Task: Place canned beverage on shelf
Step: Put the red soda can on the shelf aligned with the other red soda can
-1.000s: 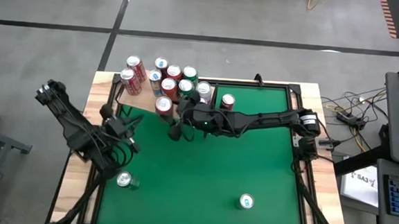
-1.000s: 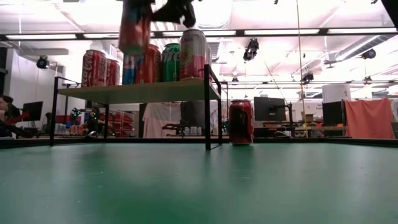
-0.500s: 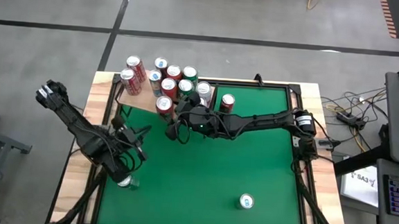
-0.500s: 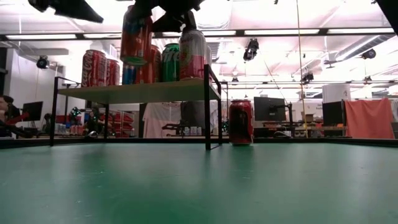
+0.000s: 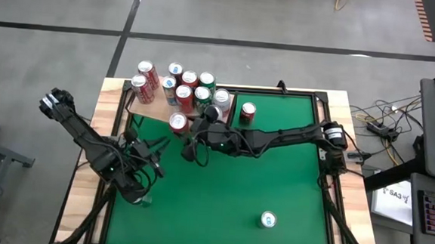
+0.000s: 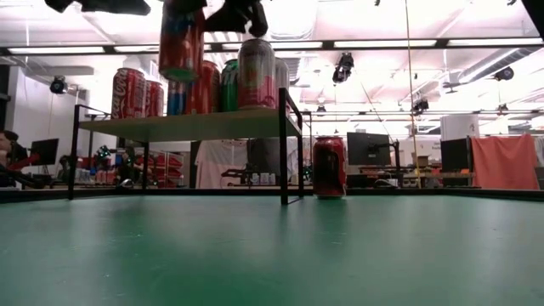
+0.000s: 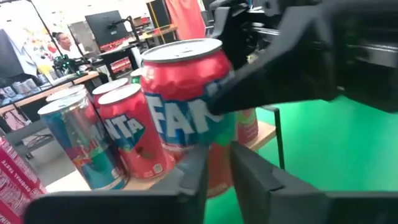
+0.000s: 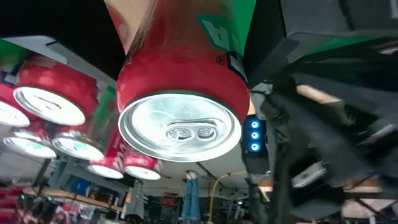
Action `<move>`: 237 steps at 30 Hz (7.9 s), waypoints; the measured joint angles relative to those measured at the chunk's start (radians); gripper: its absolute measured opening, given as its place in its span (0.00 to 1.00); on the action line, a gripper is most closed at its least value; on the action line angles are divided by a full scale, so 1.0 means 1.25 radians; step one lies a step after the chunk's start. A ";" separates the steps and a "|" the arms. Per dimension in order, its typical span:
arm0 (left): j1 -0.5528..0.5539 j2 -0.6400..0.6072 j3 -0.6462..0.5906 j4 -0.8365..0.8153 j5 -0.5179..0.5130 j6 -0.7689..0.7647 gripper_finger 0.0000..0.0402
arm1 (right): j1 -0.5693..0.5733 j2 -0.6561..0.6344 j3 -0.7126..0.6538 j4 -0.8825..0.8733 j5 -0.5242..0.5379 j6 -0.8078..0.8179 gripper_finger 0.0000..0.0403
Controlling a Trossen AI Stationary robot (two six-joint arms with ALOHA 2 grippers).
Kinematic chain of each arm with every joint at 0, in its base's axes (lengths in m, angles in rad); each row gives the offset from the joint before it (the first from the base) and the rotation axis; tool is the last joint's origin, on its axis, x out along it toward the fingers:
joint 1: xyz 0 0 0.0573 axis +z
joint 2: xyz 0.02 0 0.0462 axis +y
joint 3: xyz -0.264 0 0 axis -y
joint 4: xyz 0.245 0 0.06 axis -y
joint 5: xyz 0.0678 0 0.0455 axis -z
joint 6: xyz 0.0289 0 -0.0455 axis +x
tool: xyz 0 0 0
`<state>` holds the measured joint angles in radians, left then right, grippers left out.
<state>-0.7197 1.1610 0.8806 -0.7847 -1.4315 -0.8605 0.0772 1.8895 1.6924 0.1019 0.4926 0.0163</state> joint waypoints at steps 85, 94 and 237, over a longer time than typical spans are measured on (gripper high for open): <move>0.163 0.206 0.097 0.194 -0.112 0.131 0.74 | 0.054 -0.025 -0.001 -0.014 -0.017 -0.007 0.71; 0.164 0.198 0.096 0.185 -0.093 0.127 0.73 | 0.053 -0.046 -0.001 -0.047 -0.016 -0.014 0.81; 0.456 0.133 -0.271 1.033 0.069 0.589 0.72 | 0.053 -0.278 0.000 -0.341 0.006 -0.098 0.81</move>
<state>-0.1493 1.3271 0.5418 0.5064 -1.3450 -0.1246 0.1440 1.5425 1.6920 -0.3244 0.4999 -0.1062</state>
